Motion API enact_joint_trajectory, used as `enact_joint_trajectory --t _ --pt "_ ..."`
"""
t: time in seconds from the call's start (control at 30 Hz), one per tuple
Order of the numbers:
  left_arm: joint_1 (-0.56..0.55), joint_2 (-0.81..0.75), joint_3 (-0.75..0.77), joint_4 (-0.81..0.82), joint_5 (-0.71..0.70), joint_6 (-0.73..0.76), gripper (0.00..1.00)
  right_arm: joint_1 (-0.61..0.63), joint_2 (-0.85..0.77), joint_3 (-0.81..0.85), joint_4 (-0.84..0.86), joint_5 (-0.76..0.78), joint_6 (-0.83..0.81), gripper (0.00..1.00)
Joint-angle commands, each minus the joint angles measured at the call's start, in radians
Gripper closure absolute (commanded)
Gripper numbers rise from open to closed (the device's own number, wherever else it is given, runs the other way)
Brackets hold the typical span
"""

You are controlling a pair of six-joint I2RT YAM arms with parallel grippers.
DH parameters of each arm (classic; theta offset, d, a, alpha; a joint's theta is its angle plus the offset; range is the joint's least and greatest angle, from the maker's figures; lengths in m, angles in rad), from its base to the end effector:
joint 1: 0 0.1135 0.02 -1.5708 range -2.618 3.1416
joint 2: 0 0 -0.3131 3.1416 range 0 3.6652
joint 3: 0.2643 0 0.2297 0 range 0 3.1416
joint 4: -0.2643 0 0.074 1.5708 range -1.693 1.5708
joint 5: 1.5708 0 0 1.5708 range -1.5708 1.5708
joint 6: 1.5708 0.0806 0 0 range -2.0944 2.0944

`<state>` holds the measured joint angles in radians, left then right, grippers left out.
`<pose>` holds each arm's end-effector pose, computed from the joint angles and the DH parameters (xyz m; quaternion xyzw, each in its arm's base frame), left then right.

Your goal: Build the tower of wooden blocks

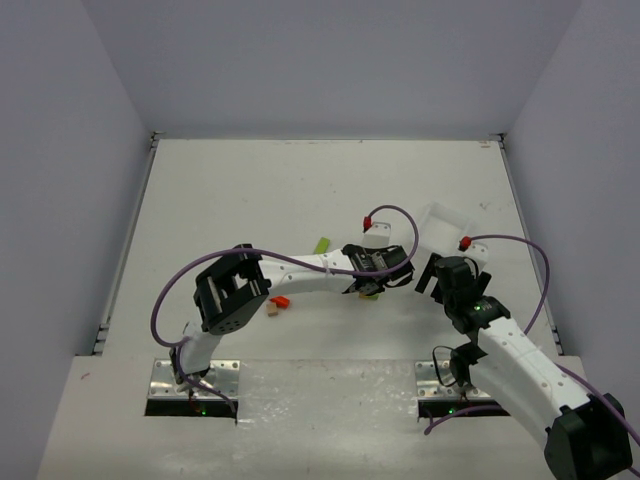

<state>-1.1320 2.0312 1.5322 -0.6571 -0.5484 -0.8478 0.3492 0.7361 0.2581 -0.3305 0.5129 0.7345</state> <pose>0.2250 -0.3805 0.2099 0.0782 0.9404 -0.0203 0.3303 0.1188 0.0012 0.1707 0.2645 0.8632 -0.0162 0.4297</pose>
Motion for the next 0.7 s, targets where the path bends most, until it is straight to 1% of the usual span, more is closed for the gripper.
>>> enact_joint_trajectory --t 0.0,0.23,0.4,0.67 --pt "-0.011 0.014 0.041 0.004 -0.021 -0.014 0.76 -0.003 -0.01 0.0 0.011 0.02 0.017 0.01" --pt "-0.011 0.019 0.039 0.007 -0.022 -0.016 0.75 -0.003 -0.014 0.0 0.01 0.021 0.018 0.01" --pt "-0.011 0.021 0.039 0.011 -0.02 -0.017 0.71 -0.003 -0.012 0.0 0.011 0.026 0.019 0.01" --pt "-0.009 0.021 0.037 0.014 -0.017 -0.021 0.69 -0.003 -0.011 0.0 0.011 0.027 0.019 0.01"
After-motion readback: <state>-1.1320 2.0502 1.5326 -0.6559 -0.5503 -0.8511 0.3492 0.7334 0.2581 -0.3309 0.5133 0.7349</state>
